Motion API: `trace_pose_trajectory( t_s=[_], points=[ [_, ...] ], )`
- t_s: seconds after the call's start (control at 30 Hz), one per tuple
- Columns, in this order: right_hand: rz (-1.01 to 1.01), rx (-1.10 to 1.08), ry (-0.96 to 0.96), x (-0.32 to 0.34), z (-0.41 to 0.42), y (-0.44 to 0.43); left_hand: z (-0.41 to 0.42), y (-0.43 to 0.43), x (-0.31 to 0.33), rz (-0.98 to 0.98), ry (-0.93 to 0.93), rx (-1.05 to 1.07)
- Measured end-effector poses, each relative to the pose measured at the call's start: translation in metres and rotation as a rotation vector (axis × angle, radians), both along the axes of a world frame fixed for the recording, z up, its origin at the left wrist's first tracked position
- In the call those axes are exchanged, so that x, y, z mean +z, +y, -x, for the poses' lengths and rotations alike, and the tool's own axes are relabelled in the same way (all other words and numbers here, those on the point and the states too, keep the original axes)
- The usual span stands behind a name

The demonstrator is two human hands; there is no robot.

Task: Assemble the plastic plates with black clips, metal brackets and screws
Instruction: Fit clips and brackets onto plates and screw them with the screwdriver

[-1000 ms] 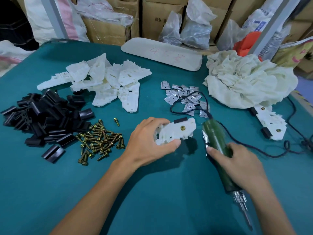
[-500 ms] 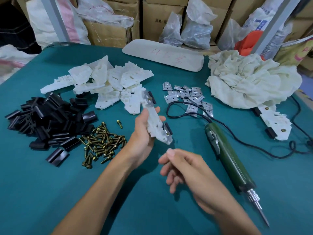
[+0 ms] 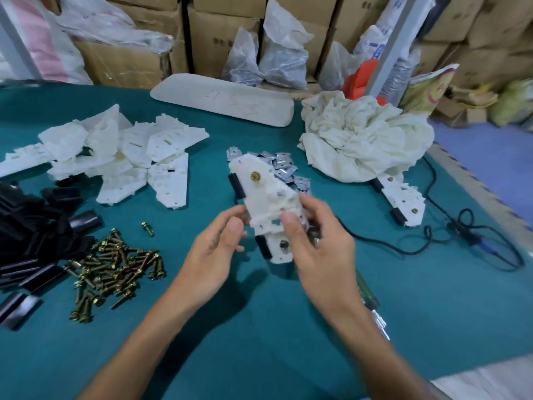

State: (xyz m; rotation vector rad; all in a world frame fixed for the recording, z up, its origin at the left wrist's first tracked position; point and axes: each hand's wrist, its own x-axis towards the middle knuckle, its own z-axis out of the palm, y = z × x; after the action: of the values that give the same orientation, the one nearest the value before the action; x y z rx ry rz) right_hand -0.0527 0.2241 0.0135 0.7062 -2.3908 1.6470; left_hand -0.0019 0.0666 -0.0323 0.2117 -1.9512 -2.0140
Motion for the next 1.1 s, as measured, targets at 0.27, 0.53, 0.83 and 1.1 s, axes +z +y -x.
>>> trace_pose_trajectory(
  t_s=[0.27, 0.53, 0.83, 1.1],
  points=[
    [-0.257, -0.483, -0.131, 0.011, 0.161, 0.115, 0.009, 0.0, -0.01, 0.05, -0.141, 0.072],
    [-0.476, -0.616, -0.344, -0.023, 0.219, 0.163, 0.011, -0.007, -0.019, 0.075, -0.186, 0.106],
    [-0.341, -0.356, -0.596, -0.009, 0.236, 0.171, 0.011, -0.01, -0.021, 0.082, -0.168, 0.112],
    [-0.397, -0.421, -0.555, -0.006, 0.231, 0.208, 0.012, -0.01, -0.022, 0.098, -0.17, 0.101]
  ],
)
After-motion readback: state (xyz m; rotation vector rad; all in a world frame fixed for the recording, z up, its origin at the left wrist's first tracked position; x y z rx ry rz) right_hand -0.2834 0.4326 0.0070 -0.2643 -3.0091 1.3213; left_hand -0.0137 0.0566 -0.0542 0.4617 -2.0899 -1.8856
